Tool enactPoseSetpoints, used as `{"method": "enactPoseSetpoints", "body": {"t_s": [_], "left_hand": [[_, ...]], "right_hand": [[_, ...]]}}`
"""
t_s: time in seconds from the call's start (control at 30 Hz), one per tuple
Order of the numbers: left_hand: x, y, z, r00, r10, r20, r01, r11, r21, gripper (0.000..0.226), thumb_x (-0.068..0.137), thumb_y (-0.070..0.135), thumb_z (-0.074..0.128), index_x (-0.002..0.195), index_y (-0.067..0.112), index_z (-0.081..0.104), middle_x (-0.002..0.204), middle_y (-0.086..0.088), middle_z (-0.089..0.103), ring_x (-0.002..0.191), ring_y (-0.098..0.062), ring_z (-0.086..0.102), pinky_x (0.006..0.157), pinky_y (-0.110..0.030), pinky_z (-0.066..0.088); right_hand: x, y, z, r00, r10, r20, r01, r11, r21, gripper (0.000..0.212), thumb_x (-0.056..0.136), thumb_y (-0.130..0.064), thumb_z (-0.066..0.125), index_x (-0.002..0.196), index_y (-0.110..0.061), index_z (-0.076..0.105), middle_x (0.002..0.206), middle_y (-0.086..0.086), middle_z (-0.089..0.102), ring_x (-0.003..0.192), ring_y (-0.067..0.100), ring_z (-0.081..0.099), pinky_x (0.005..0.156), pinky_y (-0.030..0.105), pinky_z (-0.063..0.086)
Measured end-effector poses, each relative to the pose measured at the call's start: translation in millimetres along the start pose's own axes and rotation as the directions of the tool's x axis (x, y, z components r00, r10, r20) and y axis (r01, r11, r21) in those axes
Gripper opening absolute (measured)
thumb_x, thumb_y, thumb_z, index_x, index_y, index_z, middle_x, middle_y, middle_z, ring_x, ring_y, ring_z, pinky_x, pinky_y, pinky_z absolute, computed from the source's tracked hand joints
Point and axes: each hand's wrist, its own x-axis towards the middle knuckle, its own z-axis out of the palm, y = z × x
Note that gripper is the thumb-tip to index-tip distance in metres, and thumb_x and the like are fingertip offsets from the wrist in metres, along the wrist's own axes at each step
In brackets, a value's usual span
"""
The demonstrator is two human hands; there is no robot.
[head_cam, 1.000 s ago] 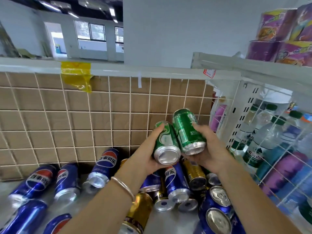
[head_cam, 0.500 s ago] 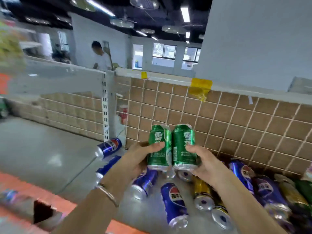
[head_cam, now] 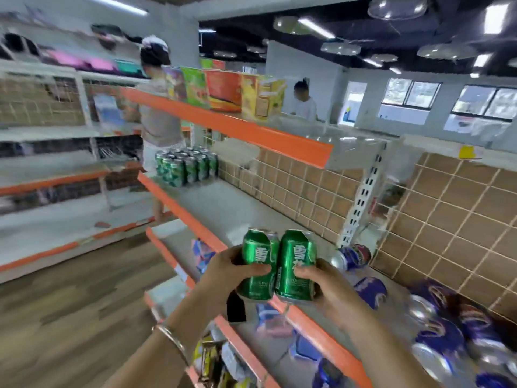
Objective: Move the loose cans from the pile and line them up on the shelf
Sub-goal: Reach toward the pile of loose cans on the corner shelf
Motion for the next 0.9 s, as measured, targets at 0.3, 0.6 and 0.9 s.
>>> {"method": "enactPoseSetpoints", "body": {"t_s": [0.3,0.6,0.9], "left_hand": [[33.8,-11.6,-102.3,0.98,0.035,-0.195,-0.054,0.994,-0.095,0.05,0.056,-0.005,0.081,0.101,0.01,0.068,0.096,-0.011,0.073,0.089,-0.027,0.069,0.077,-0.037,0.057],[157.0,2.1,-180.2,0.967,0.102,-0.232,-0.122,0.99,-0.072,0.059,0.052,-0.001,0.077,0.109,0.006,0.063,0.098,-0.012,0.072,0.092,-0.026,0.069,0.076,-0.037,0.058],[261.5,-0.1,-237.2,0.969,0.099,-0.225,-0.12,0.989,-0.082,0.053,0.066,-0.019,0.071,0.113,0.002,0.061,0.106,-0.018,0.069,0.098,-0.027,0.066,0.084,-0.037,0.056]], "right_hand": [[99.9,29.0,83.6,0.989,0.045,0.143,-0.038,0.998,-0.052,0.052,0.058,-0.005,0.066,0.109,0.007,0.058,0.089,0.024,0.069,0.075,0.033,0.069,0.064,0.041,0.057],[248.8,21.0,132.9,0.971,0.006,0.238,0.013,0.997,-0.076,0.033,0.058,-0.005,0.062,0.091,-0.004,0.066,0.079,0.012,0.073,0.069,0.024,0.071,0.059,0.034,0.058],[368.7,27.0,165.4,0.984,0.011,0.179,0.009,0.994,-0.111,0.056,0.047,-0.006,0.072,0.101,0.0,0.06,0.09,0.019,0.069,0.081,0.031,0.068,0.073,0.046,0.055]]}}
